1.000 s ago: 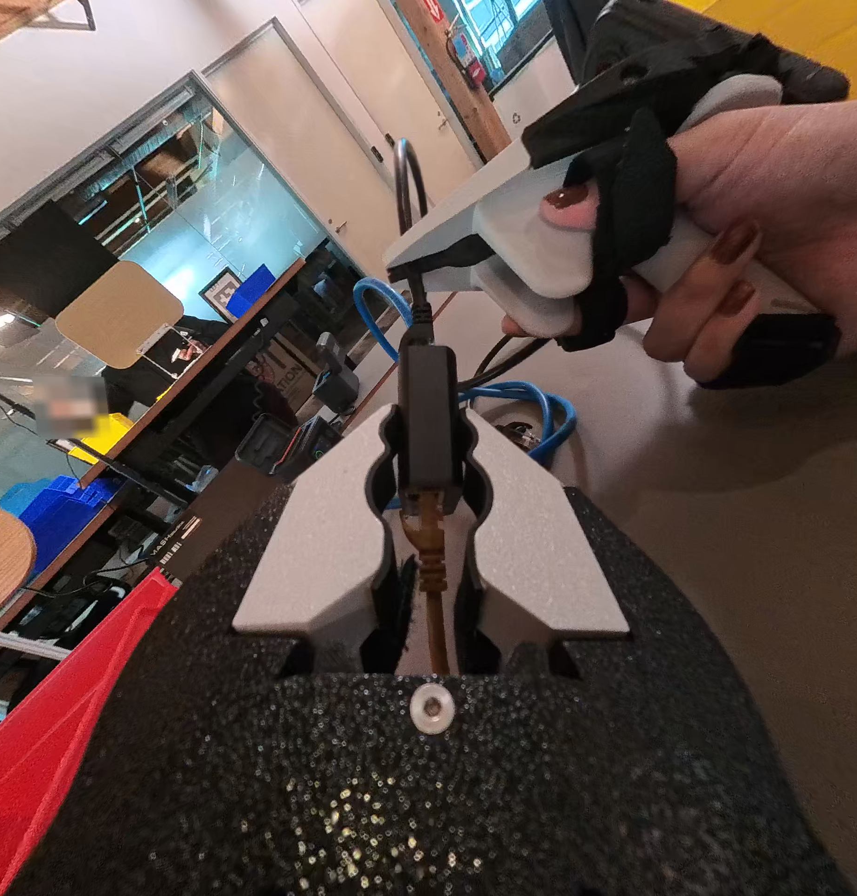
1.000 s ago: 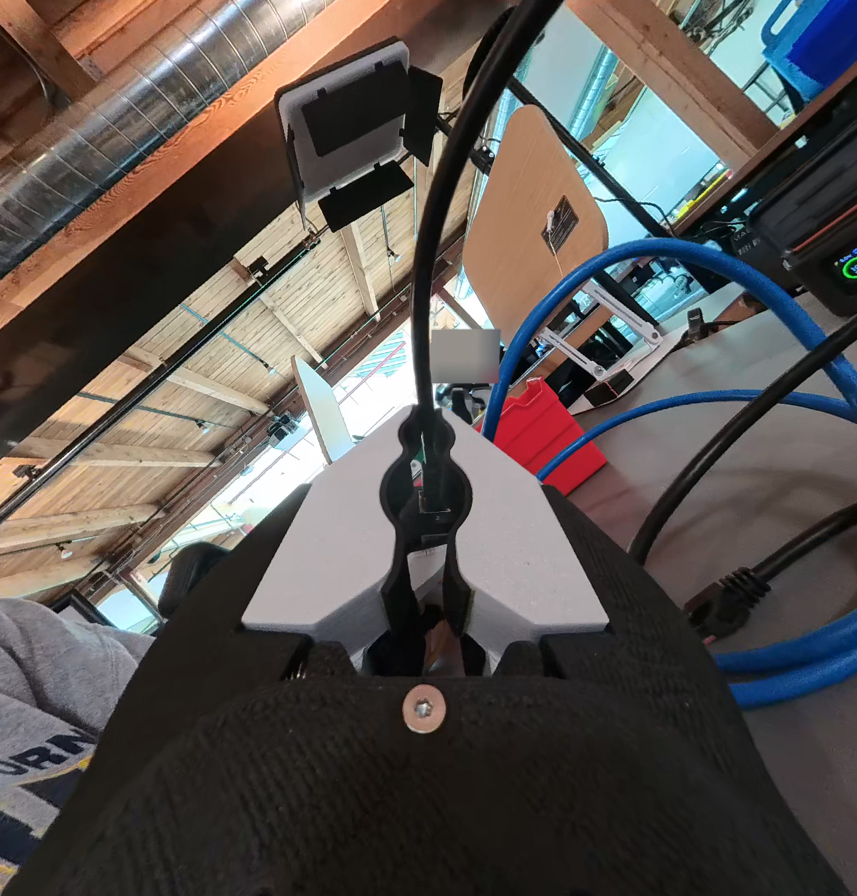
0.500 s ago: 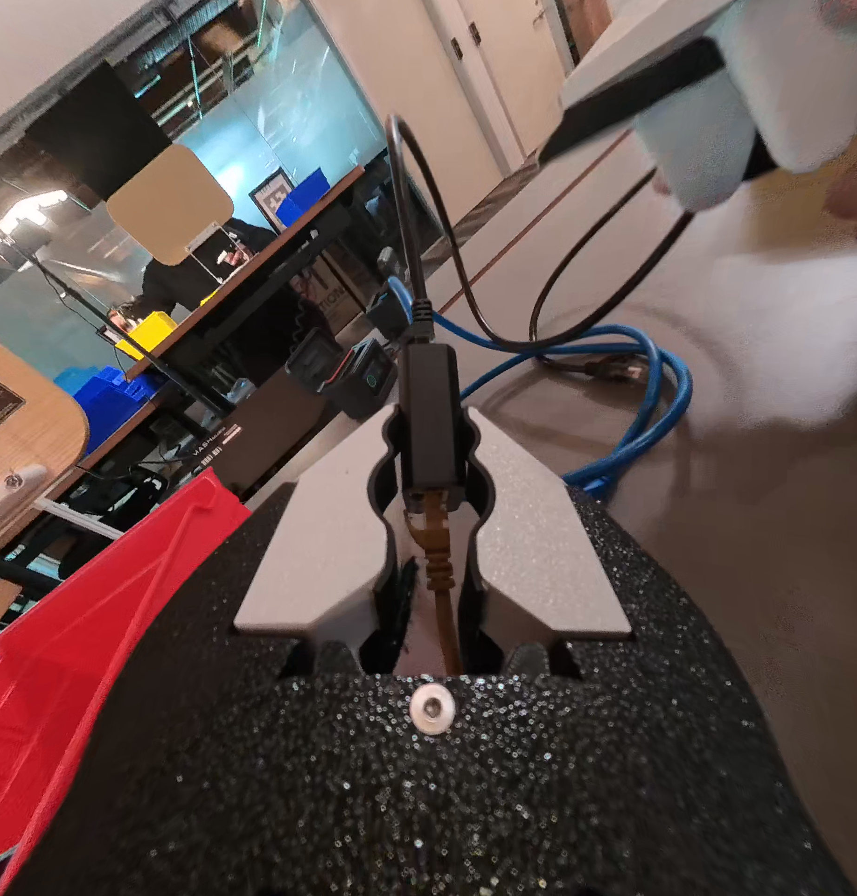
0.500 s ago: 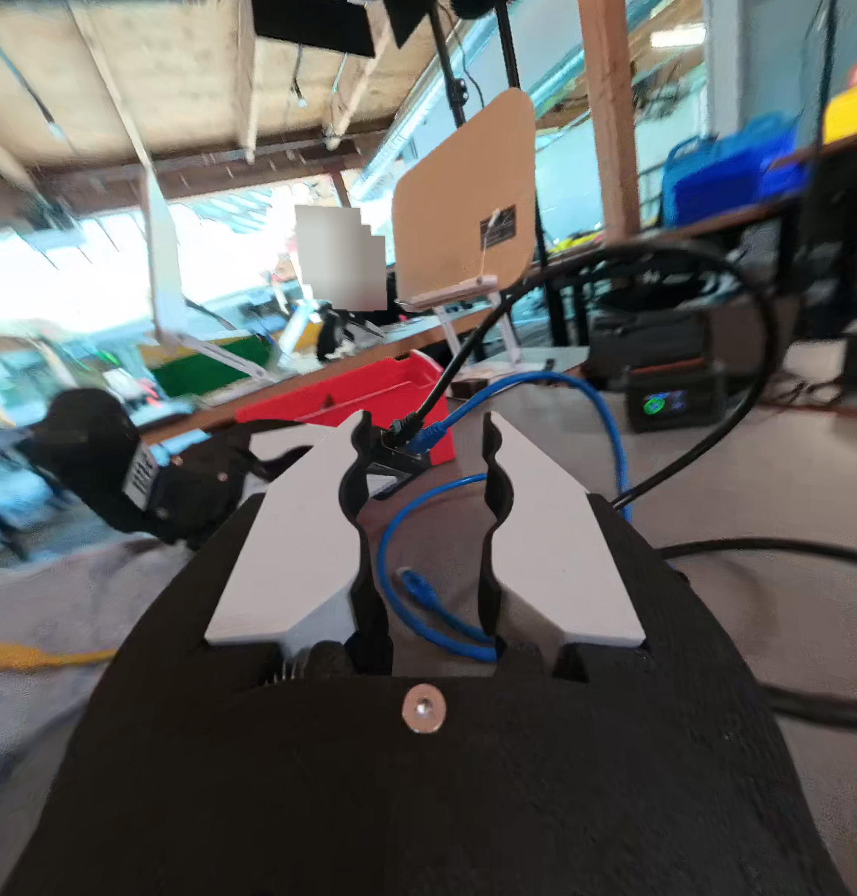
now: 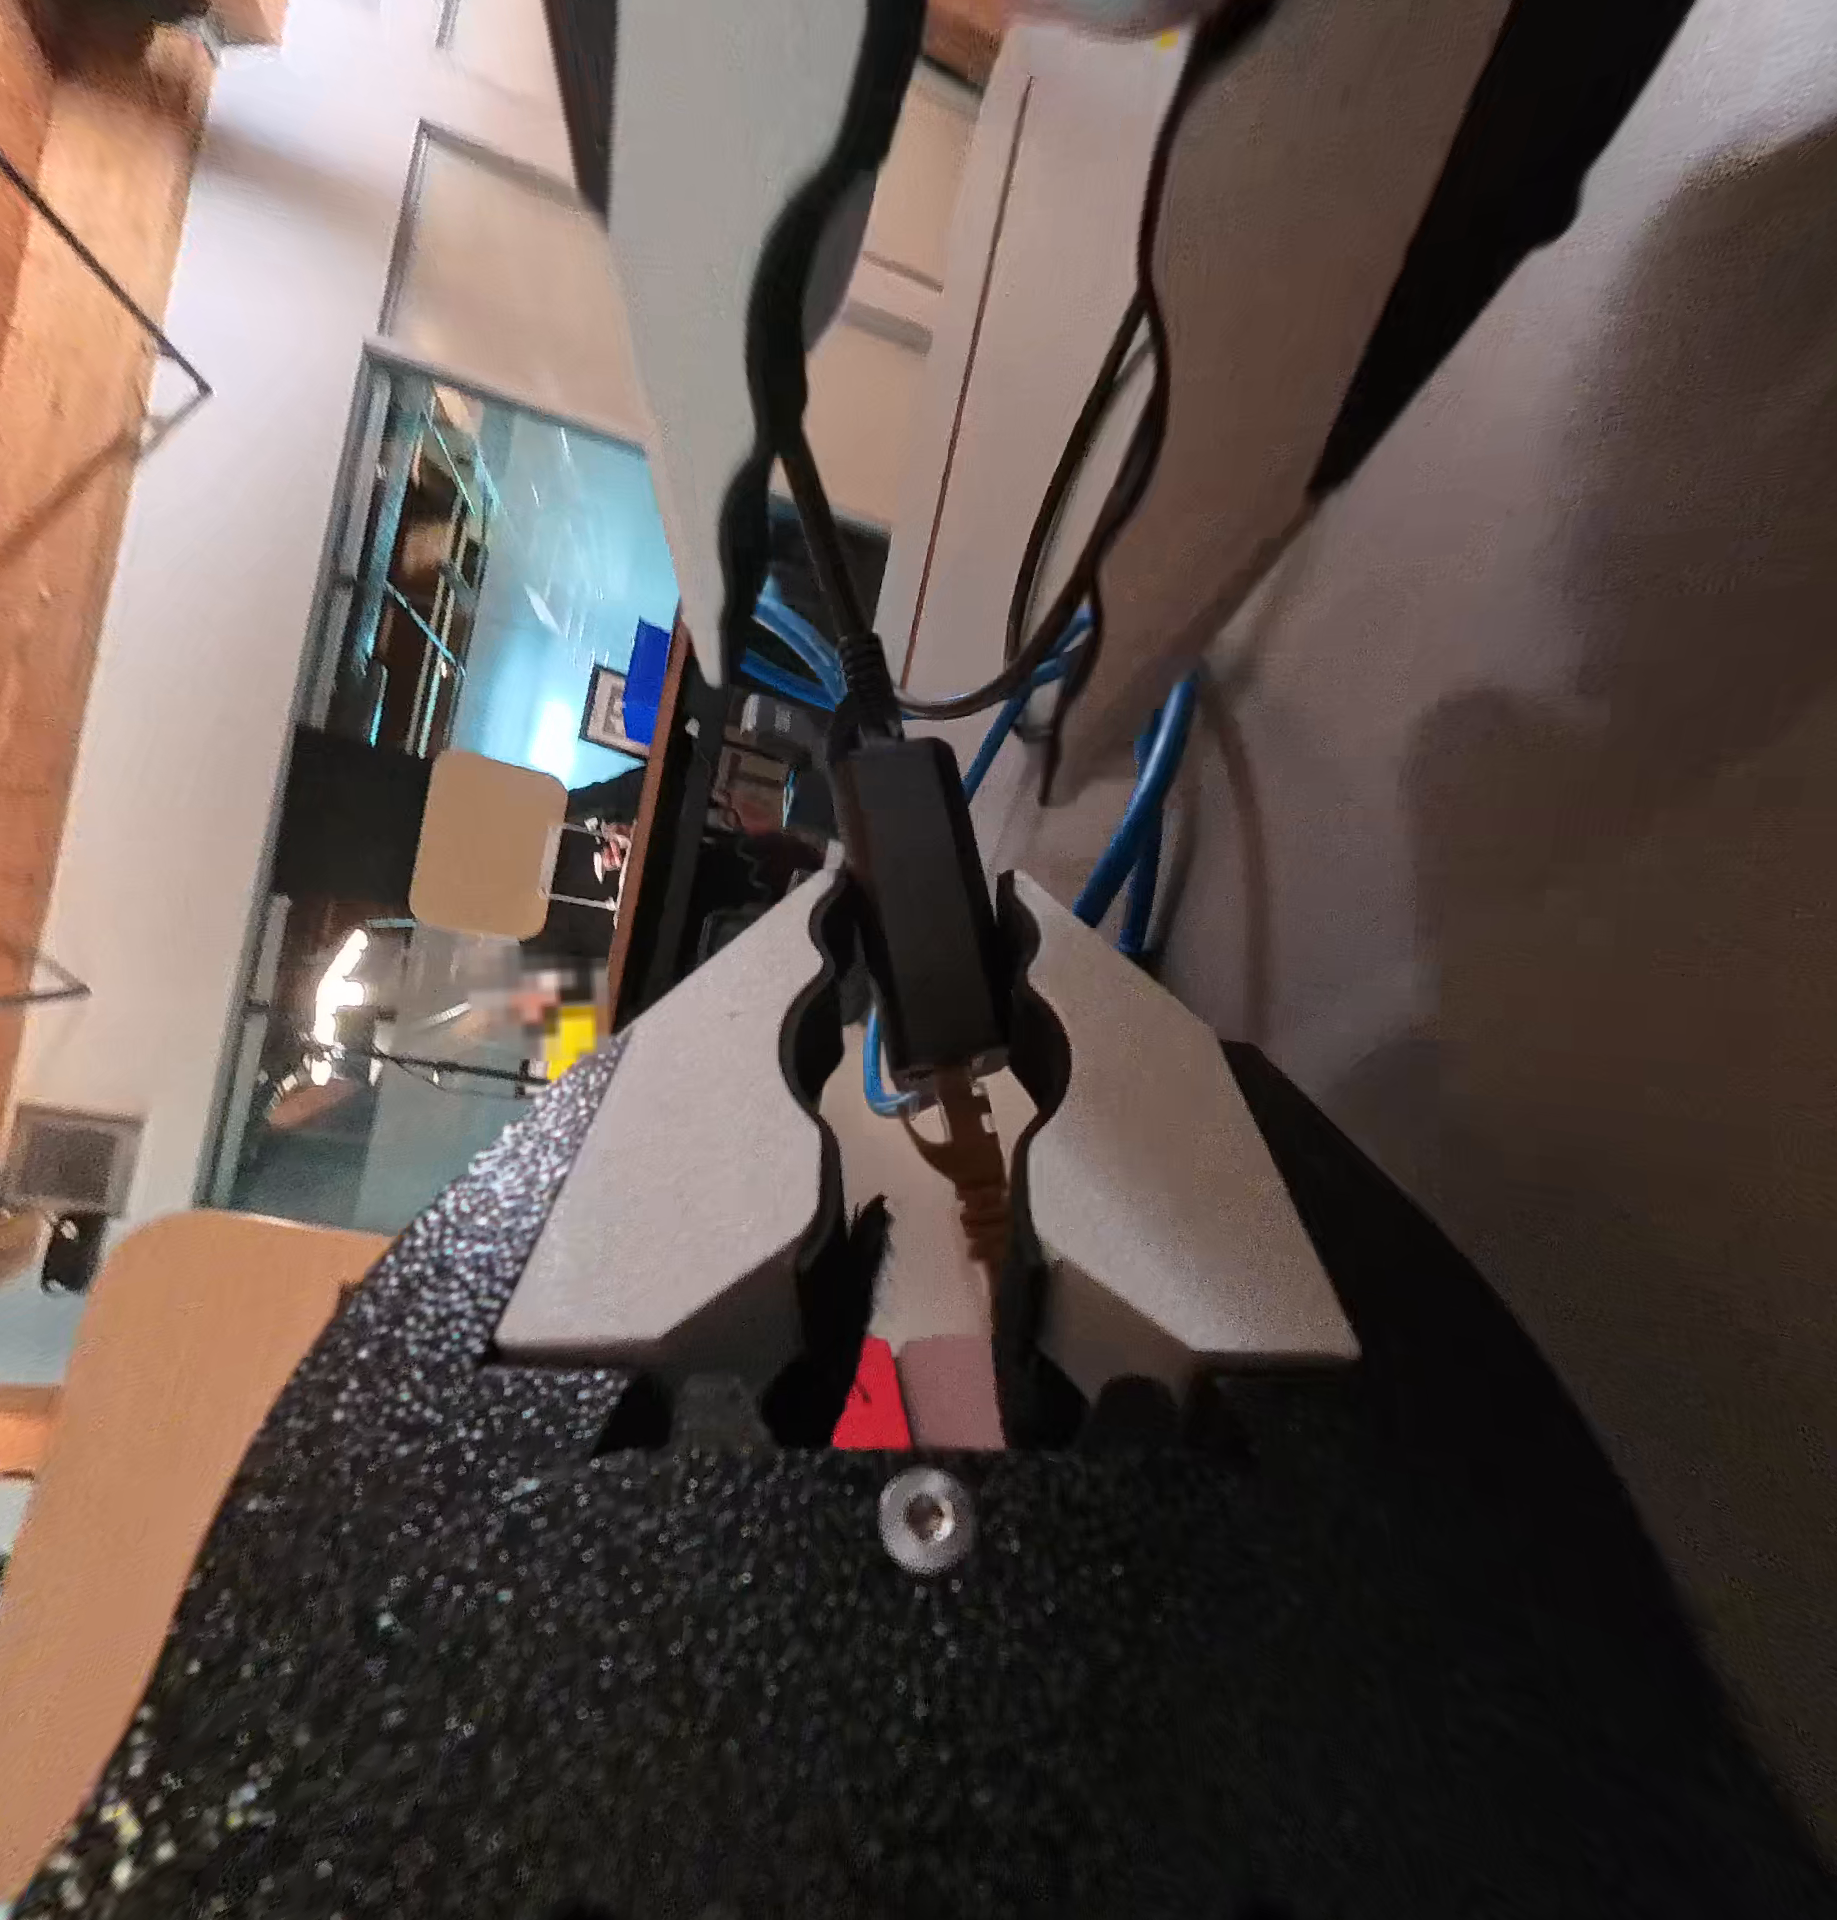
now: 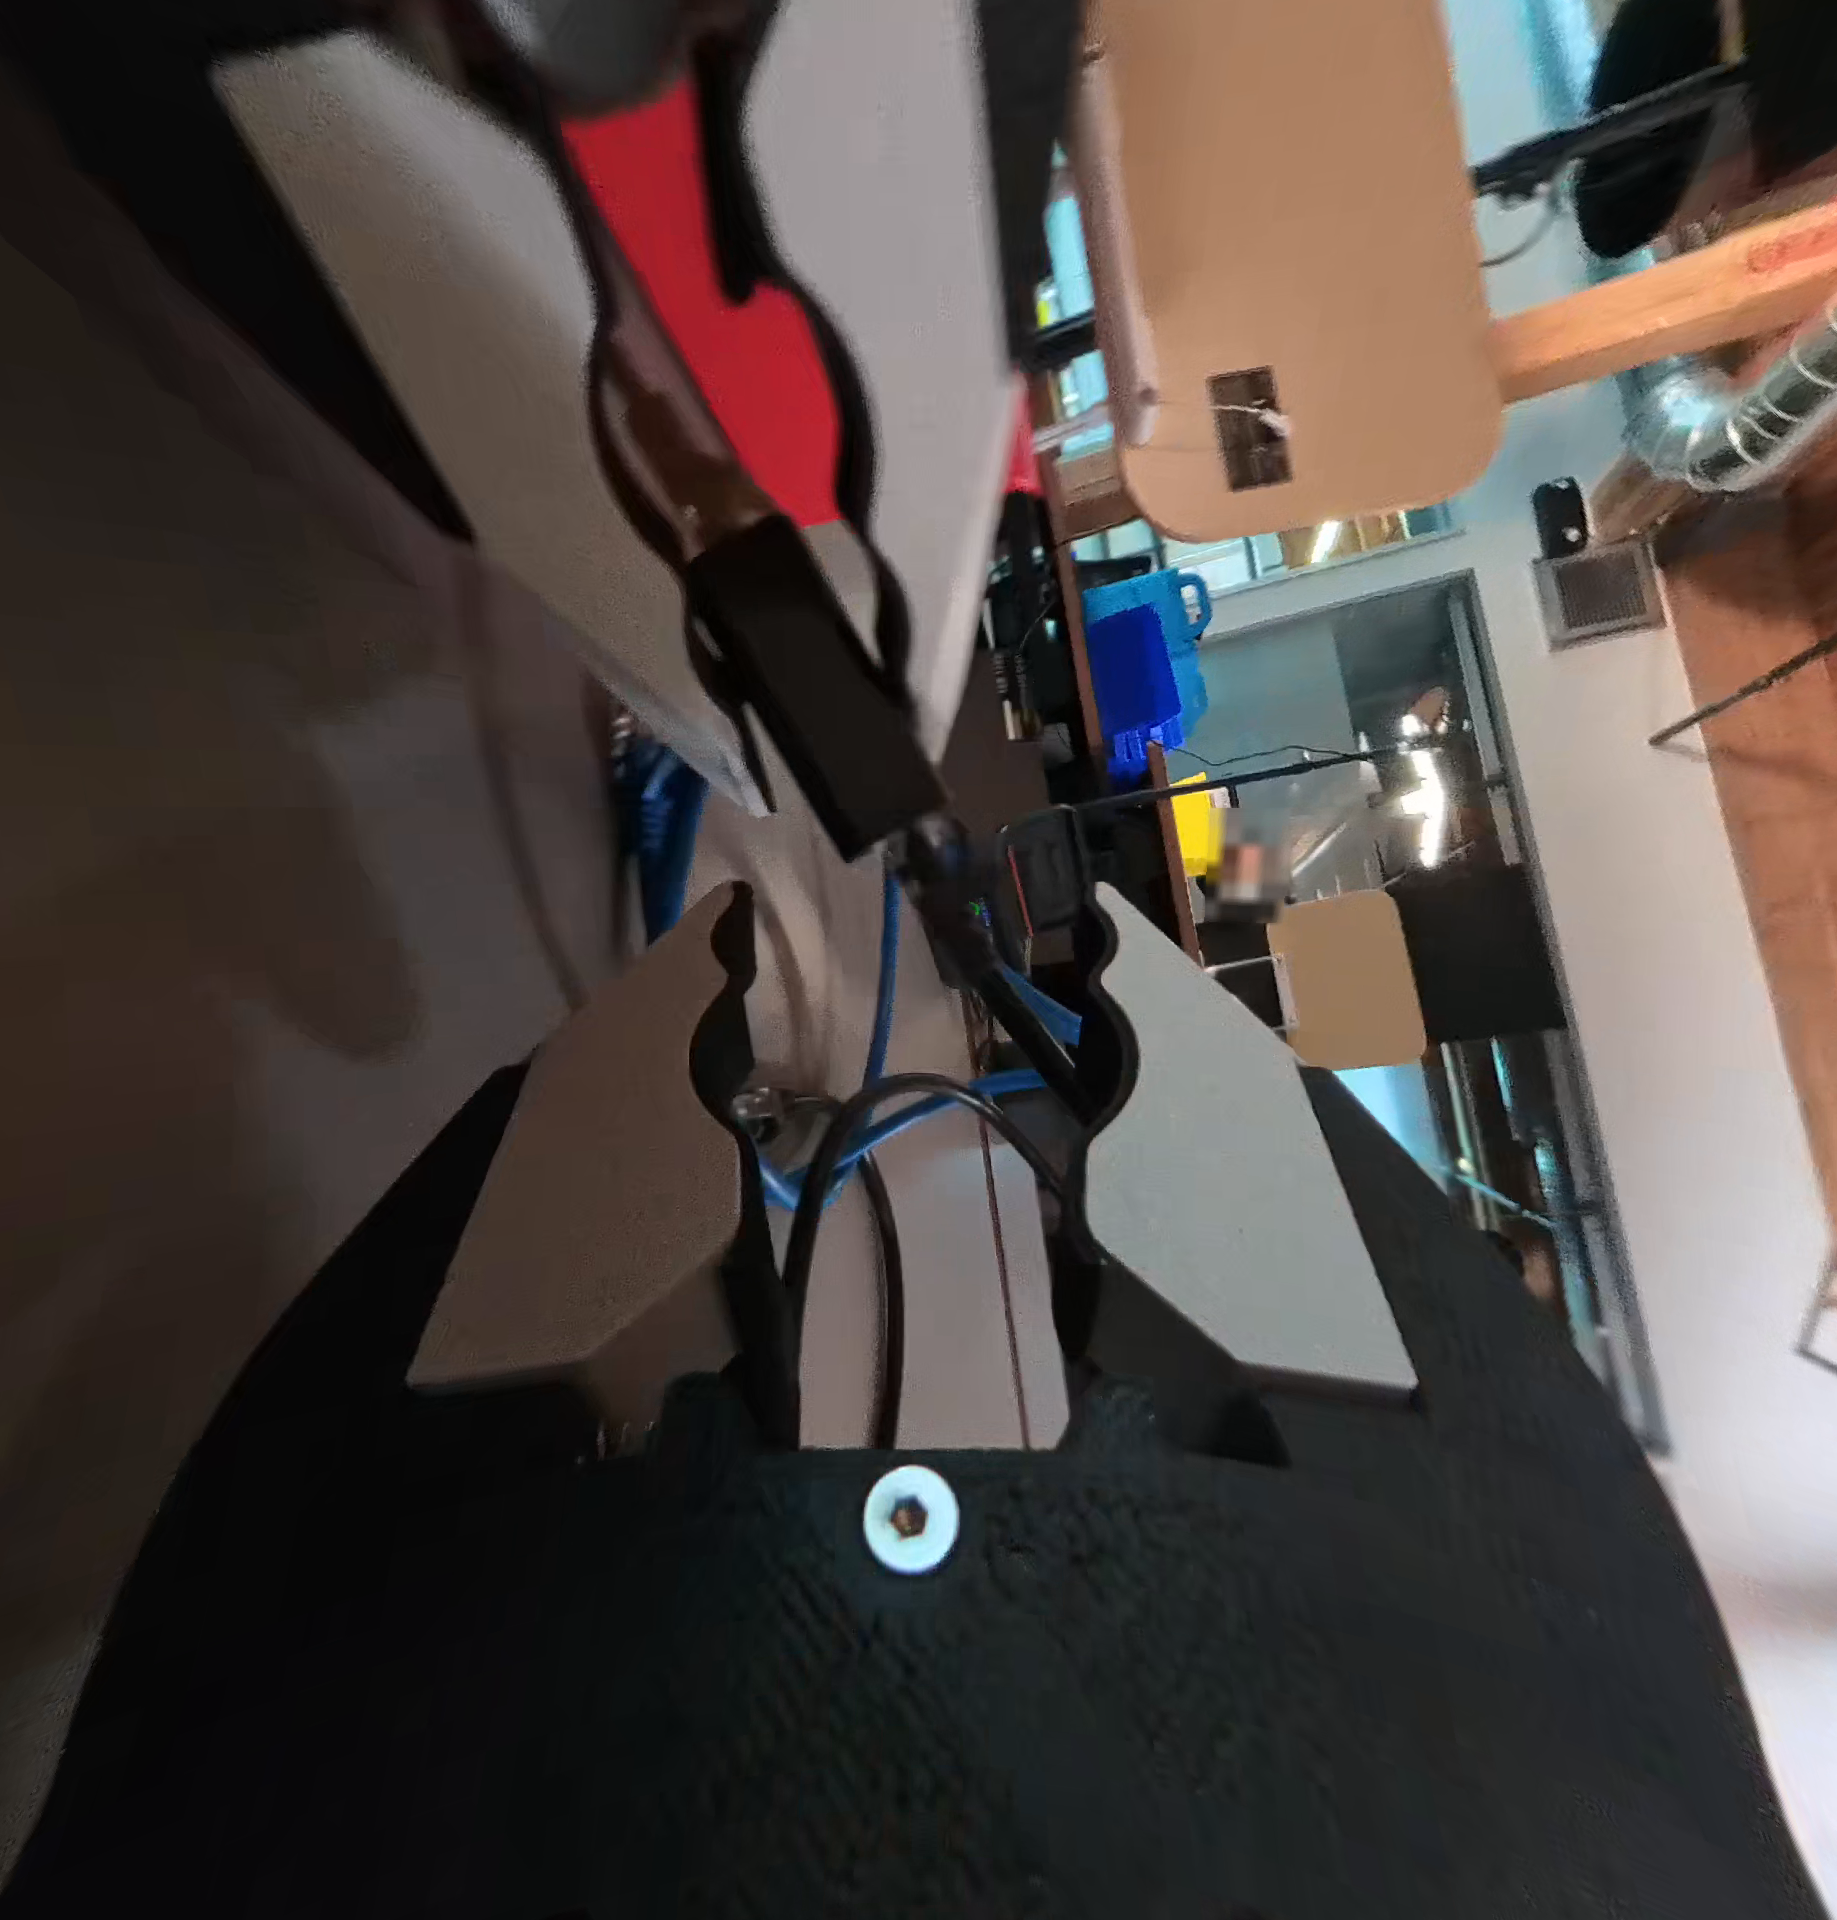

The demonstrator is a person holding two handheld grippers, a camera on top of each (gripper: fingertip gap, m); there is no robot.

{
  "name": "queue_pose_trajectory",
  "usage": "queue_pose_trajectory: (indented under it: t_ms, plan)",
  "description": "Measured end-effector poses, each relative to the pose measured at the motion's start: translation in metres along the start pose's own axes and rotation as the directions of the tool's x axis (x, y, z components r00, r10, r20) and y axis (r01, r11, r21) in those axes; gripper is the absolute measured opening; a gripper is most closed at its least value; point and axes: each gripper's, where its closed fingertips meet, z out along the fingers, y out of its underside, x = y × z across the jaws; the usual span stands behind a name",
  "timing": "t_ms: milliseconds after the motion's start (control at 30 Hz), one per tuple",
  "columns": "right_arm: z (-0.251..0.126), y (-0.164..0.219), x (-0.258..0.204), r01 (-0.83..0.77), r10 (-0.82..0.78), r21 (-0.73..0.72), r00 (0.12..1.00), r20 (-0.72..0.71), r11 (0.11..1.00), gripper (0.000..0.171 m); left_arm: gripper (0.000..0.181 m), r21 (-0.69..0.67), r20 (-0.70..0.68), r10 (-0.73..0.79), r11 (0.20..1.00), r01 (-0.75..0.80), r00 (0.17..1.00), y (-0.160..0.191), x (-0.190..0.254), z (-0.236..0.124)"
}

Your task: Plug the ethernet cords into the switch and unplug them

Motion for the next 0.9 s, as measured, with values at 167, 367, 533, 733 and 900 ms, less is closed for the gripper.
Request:
queue_pose_trajectory:
  t_ms: [167, 367, 533, 733, 900]
  plan:
    - [0.009, -0.003, -0.020, 0.162, -0.162, -0.046, 0.987, 0.007, 0.986, 0.056, 0.028, 0.047, -0.039, 0.063, 0.997, -0.061, 0.997, -0.008, 0.010, -0.004]
    - [0.010, -0.010, -0.022, 0.219, -0.220, -0.041, 0.975, -0.030, 0.975, 0.053, 0.033, 0.100, -0.077, 0.072, 0.993, -0.064, 0.994, -0.009, 0.013, -0.013]
    - [0.009, -0.009, -0.016, 0.216, -0.219, -0.046, 0.973, -0.071, 0.975, 0.026, 0.034, 0.156, -0.123, 0.062, 0.987, -0.042, 0.990, -0.015, 0.020, -0.019]
    - [0.007, 0.017, 0.001, 0.057, -0.071, -0.122, 0.991, -0.114, 0.991, 0.026, 0.058, 0.388, -0.018, -0.370, 0.853, 0.348, 0.929, -0.029, -0.046, -0.046]
    - [-0.007, 0.050, 0.037, -0.155, 0.119, -0.150, 0.967, -0.226, 0.976, 0.025, 0.085, 0.539, 0.002, -0.690, 0.610, 0.581, 0.724, 0.002, -0.104, -0.076]
